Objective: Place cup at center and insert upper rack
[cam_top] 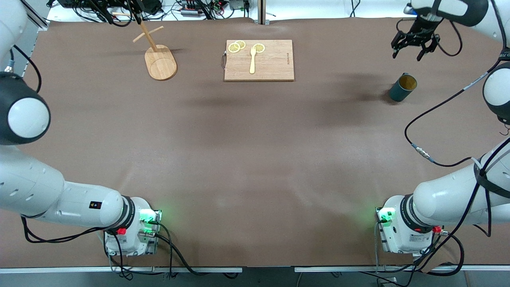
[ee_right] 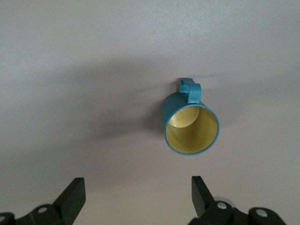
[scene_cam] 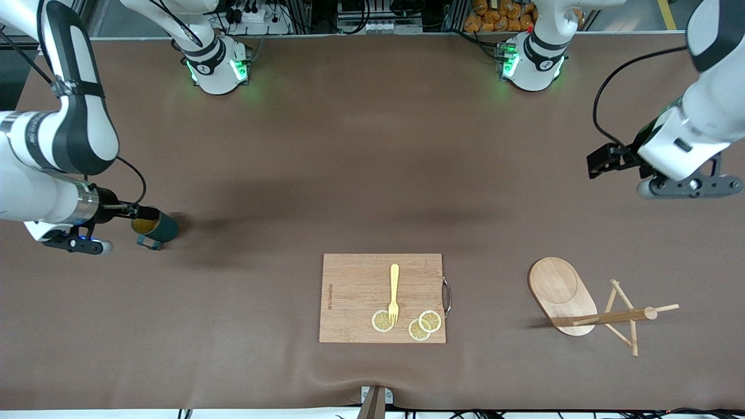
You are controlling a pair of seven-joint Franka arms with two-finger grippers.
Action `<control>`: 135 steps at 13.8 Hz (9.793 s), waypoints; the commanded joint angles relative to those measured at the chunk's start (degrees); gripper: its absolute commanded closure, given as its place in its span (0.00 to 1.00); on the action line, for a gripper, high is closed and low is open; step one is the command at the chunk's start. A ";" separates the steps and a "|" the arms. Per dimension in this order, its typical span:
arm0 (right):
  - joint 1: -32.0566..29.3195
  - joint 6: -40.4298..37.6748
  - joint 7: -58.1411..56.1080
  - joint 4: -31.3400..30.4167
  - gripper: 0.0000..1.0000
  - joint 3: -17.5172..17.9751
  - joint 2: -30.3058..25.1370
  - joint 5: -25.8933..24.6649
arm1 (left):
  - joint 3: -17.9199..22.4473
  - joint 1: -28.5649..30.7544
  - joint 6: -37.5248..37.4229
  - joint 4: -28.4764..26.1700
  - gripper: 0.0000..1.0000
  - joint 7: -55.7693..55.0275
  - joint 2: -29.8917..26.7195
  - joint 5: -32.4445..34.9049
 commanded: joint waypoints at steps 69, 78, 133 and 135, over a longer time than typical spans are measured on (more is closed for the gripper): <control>48.88 20.28 92.25 13.91 1.00 1.69 19.02 16.79 | -1.50 -5.26 10.87 4.68 0.00 -22.11 14.20 -12.21; 50.65 23.52 93.31 15.22 1.00 1.69 21.22 17.05 | -1.50 -6.14 12.54 4.68 0.00 -24.04 14.99 -12.21; 3.89 -19.63 0.32 9.79 0.00 1.69 -18.58 0.00 | -0.80 -54.38 28.72 10.92 0.00 -82.83 33.98 29.00; 4.33 -19.18 0.32 9.25 0.00 1.87 -18.76 -0.09 | -0.71 -55.53 28.72 10.92 0.00 -86.86 33.98 30.06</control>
